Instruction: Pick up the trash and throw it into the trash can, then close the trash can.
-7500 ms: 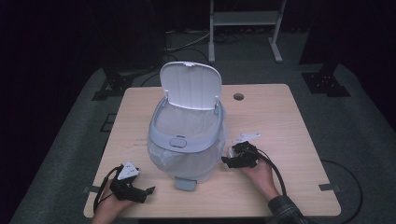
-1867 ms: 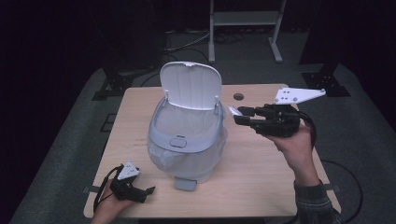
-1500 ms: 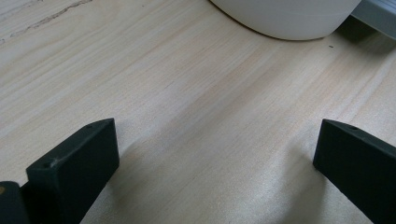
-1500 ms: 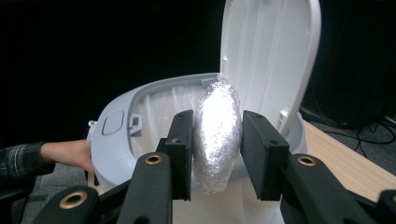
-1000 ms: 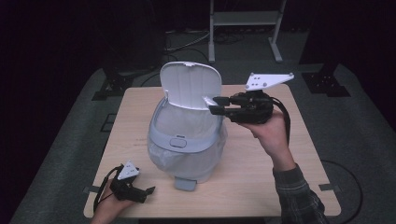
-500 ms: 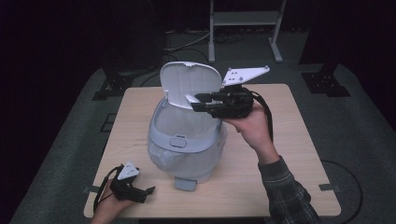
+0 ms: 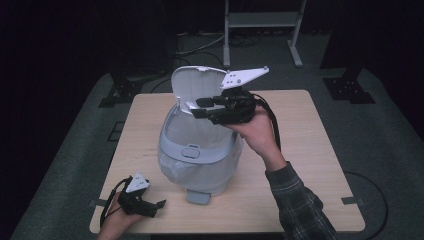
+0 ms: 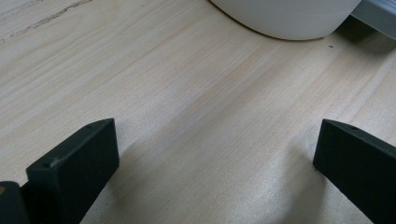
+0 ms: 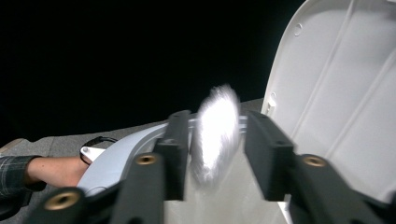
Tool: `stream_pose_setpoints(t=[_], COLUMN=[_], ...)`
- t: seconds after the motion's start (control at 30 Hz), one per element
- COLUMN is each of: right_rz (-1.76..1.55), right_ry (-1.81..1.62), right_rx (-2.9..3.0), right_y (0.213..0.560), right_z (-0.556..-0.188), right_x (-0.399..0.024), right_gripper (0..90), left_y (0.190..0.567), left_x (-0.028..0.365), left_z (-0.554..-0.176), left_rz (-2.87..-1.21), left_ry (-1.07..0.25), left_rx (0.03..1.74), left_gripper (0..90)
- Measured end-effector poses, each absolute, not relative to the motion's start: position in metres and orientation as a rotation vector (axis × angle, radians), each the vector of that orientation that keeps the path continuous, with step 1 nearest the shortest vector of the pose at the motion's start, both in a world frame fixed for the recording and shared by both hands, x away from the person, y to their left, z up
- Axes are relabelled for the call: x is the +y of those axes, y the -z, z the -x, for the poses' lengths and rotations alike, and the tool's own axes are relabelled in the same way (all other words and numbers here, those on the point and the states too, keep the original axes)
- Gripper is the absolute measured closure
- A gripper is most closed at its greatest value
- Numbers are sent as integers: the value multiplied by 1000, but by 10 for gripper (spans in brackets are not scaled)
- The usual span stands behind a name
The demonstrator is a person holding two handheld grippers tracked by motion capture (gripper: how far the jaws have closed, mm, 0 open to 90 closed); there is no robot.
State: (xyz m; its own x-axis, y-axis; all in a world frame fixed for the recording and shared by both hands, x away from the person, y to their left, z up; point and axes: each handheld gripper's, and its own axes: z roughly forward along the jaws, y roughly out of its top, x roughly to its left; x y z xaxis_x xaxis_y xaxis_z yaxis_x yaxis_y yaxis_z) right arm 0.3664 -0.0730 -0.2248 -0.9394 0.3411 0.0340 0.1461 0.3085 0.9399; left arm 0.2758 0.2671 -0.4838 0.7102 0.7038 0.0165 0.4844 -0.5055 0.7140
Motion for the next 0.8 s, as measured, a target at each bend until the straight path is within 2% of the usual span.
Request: stream_pose_setpoints(t=[0.13, 0.4, 0.6, 0.8], right_rz=[-440, -447, -500, -618], right_ry=[-1692, -1702, -1668, -1615], right_rx=[2395, 2352, 2322, 2267], right_y=[223, 220, 223, 229], right_z=[-364, -356, -349, -352], right_x=[-74, -90, -119, -152], right_gripper=[554, 562, 618, 770], left_y=[484, 484, 484, 484], left_x=[267, 267, 267, 267], left_z=[-276, -276, -276, -276], left_rz=[-2206, -2208, -2208, -2209], left_ry=[-398, -397, -396, -396], left_rx=[899, 893, 893, 892], left_gripper=[0, 0, 0, 0])
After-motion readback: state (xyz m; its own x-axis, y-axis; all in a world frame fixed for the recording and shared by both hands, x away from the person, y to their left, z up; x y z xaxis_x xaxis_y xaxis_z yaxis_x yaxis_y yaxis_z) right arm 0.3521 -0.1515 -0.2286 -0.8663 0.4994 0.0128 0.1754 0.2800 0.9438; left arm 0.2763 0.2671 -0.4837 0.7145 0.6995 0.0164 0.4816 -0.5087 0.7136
